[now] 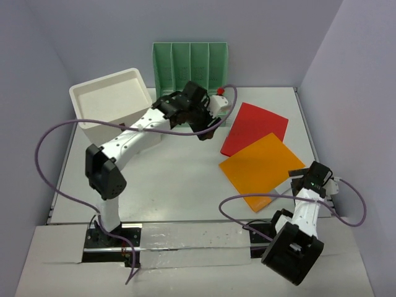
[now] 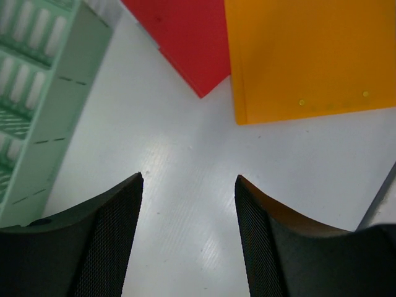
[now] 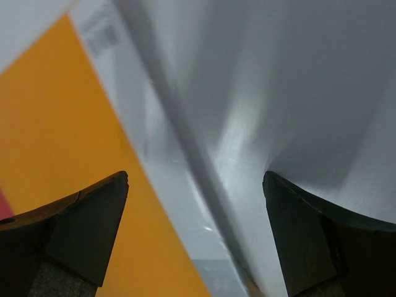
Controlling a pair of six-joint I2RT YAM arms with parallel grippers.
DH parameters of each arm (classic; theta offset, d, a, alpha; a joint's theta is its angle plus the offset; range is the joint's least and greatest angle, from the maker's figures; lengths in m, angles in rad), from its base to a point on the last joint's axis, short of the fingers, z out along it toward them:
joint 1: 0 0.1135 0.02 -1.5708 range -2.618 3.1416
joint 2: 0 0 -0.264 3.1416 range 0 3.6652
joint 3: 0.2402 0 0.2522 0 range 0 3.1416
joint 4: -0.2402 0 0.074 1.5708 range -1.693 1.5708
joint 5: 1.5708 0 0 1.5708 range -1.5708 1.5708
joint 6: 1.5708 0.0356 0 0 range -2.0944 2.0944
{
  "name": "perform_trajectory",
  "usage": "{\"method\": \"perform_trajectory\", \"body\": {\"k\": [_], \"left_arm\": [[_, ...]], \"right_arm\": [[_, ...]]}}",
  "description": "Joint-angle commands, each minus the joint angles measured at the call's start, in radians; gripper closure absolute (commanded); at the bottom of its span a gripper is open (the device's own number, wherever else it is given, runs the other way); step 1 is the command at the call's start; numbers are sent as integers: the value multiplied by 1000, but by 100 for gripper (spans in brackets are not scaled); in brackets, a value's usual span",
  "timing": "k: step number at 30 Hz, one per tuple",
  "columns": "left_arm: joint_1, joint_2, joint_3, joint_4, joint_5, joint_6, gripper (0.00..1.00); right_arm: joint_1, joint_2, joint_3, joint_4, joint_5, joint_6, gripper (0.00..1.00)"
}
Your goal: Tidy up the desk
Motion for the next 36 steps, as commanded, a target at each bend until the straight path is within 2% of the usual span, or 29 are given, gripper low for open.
{"method": "perform_trajectory", "body": {"k": [1, 8, 15, 22, 26, 31, 36], "left_arm": [[-31, 151, 105, -10, 60, -28, 32], [-42, 328, 173, 38, 78, -64, 32], [-46, 454, 167, 87, 23, -75, 32], [-47, 450, 45, 142, -25, -72, 32], [-45, 464, 25, 142, -33, -65, 32], [-45, 482, 18, 141, -8, -52, 31], [-42, 478, -28, 157, 17, -23, 31]], "right_arm": [[68, 113, -23, 130, -76, -3, 4], [283, 250, 11, 262, -118, 0, 5], [296, 188, -50, 395, -205, -50, 10], [309, 207, -38, 372, -293, -111, 12], [378, 267, -15, 364, -375, -161, 13], [475, 191, -48, 508, -529, -135, 13], [483, 47, -117, 651, -579, -88, 12]]}}
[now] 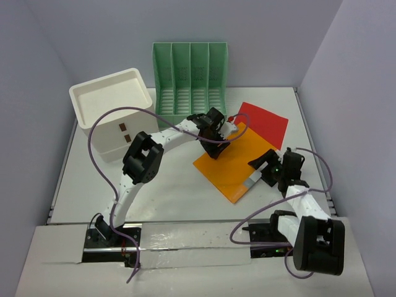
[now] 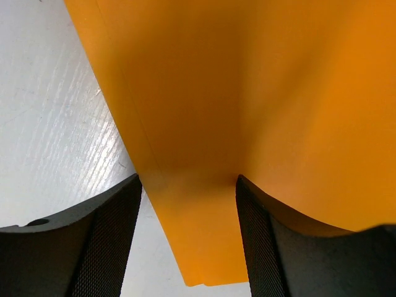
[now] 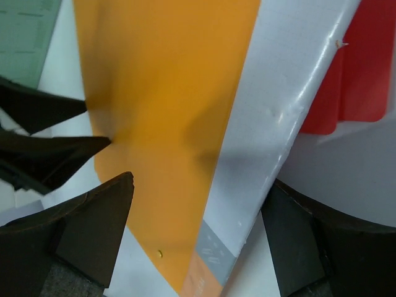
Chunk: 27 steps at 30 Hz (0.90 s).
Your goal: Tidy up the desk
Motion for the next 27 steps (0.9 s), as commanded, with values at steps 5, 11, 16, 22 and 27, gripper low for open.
{"method": "perform_trajectory", "body": {"k": [5, 11, 16, 22, 27], "left_arm": [[0, 31, -80, 27, 73, 23, 32], [4, 31, -81, 30, 102, 40, 32], [6, 42, -69, 27, 117, 40, 33], [8, 42, -75, 29, 120, 43, 33], [13, 35, -72, 21, 123, 43, 33]], "right_arm": [[16, -117, -112, 244, -125, 96, 12], [35, -49, -180, 439, -112, 184, 17], [101, -3, -147, 481, -76, 175, 20], [122, 65, -161, 583, -65, 218, 67], [122, 42, -157, 550, -103, 189, 100]]}}
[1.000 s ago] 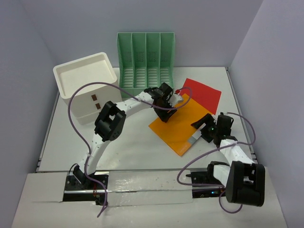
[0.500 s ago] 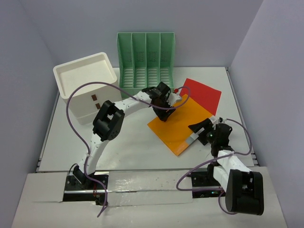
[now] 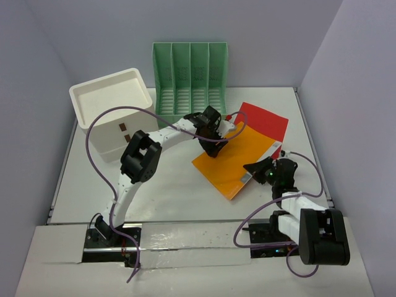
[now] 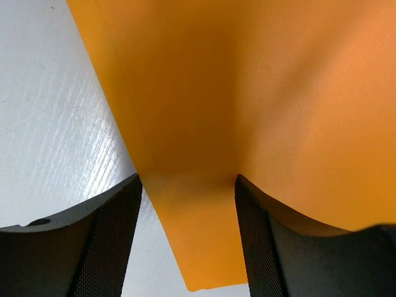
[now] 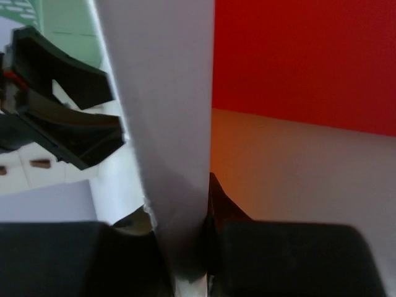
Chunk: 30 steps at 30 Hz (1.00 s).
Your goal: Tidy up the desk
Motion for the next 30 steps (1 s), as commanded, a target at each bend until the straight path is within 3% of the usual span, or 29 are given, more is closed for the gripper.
{"method": "perform_trajectory", "body": {"k": [1, 6, 8, 13, 20, 24, 30], "left_arm": [[-15, 46, -28, -33, 63, 8, 33], [-12, 4, 13, -87, 61, 22, 33], [-8, -33, 50, -129, 60, 28, 32], [0, -134, 173, -238, 67, 38, 30], [69, -310, 225, -305, 75, 0, 28], [134, -419, 168, -304, 91, -17, 28], [283, -603, 65, -277, 2, -13, 26]], "right_arm": [[17, -64, 24, 48, -47, -34, 100], [17, -270, 72, -166, 13, -120, 100], [19, -390, 132, -323, 72, -173, 100], [19, -519, 302, -526, 186, -309, 100], [29, -475, 505, -689, 270, -425, 100], [47, -457, 631, -746, 330, -500, 100], [97, -369, 852, -746, 474, -599, 100]]}}
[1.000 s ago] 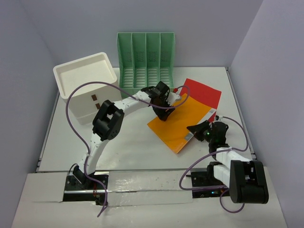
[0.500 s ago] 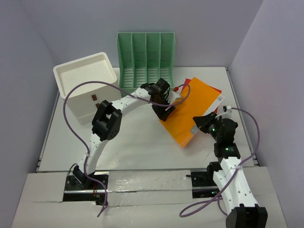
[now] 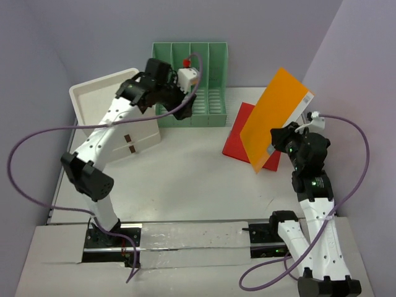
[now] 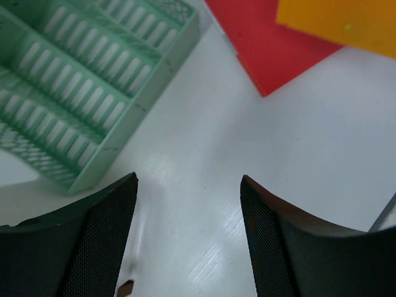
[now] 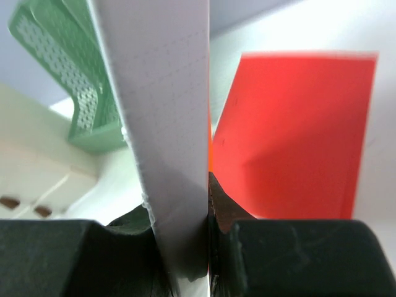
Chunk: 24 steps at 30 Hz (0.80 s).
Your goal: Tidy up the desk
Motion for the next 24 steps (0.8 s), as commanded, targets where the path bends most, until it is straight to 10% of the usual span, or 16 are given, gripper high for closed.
{"method": "perform_trajectory", "body": {"k": [1, 11, 24], "left_arm": [[123, -115, -55, -7, -33, -28, 26], [424, -399, -160, 82, -51, -52, 22], [700, -516, -359, 147, 124, -87, 22]], "right_arm": [[76, 67, 191, 63, 151, -98, 100], [416, 517, 642, 284, 525, -337, 100], [446, 875, 846, 494, 525, -353, 100]]}}
